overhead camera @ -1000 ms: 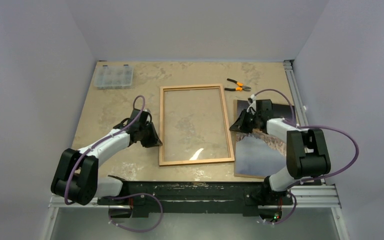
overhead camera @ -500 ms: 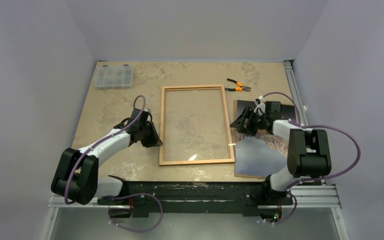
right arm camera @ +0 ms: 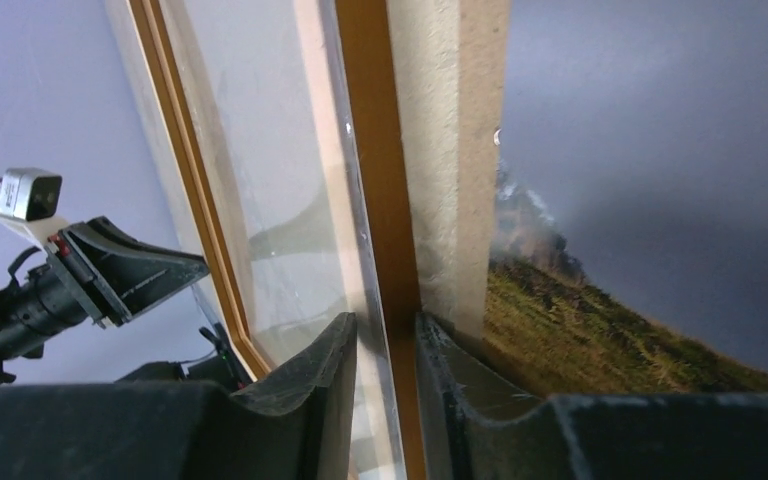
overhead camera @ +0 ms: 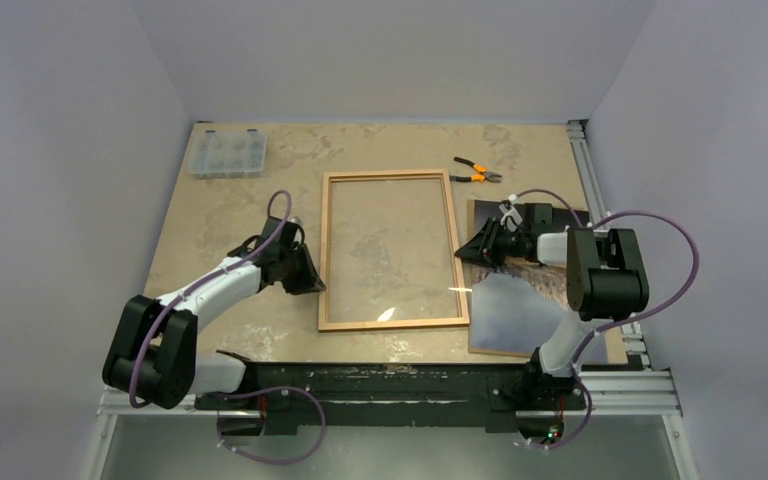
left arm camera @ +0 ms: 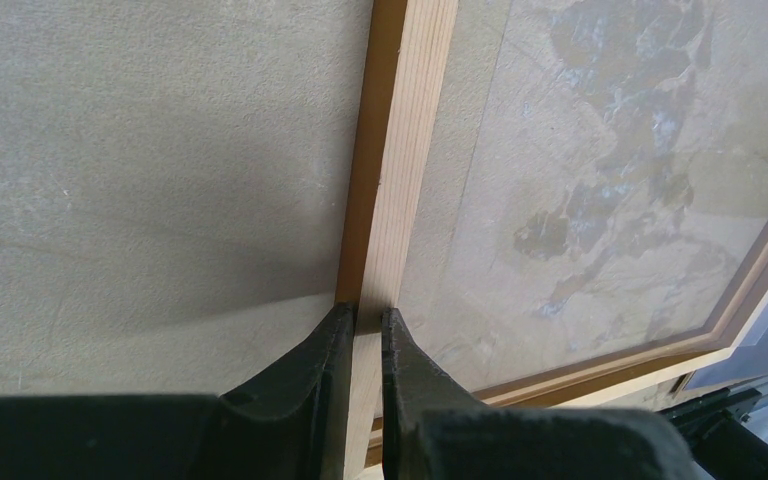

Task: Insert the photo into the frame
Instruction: Adjust the photo frame item on the photo frame.

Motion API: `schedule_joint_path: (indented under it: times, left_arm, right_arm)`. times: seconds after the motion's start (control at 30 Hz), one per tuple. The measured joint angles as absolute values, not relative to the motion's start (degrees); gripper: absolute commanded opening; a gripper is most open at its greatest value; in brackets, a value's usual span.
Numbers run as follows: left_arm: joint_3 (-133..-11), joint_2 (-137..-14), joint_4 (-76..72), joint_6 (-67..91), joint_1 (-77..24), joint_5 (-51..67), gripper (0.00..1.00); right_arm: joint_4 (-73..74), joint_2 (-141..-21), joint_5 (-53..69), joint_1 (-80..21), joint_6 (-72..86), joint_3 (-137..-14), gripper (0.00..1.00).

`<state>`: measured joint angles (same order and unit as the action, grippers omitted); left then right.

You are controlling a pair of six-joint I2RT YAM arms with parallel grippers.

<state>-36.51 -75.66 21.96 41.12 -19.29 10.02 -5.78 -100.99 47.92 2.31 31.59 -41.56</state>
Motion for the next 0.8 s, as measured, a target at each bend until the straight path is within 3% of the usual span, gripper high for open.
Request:
schedule_joint_path:
  times: [0.47,0.8]
  left_arm:
    - [-36.7,-75.8,22.1,41.1,-19.3,10.0,0.09]
    - [-36.8,-75.9,22.3,41.1,-19.4,10.0,0.09]
  right_arm:
    - [-5.2,-93.7,50.2,2.3,32.1,-41.7,0.23]
    - [-4.8,-95.3,53.6,2.1,32.0,-42.2,0.25]
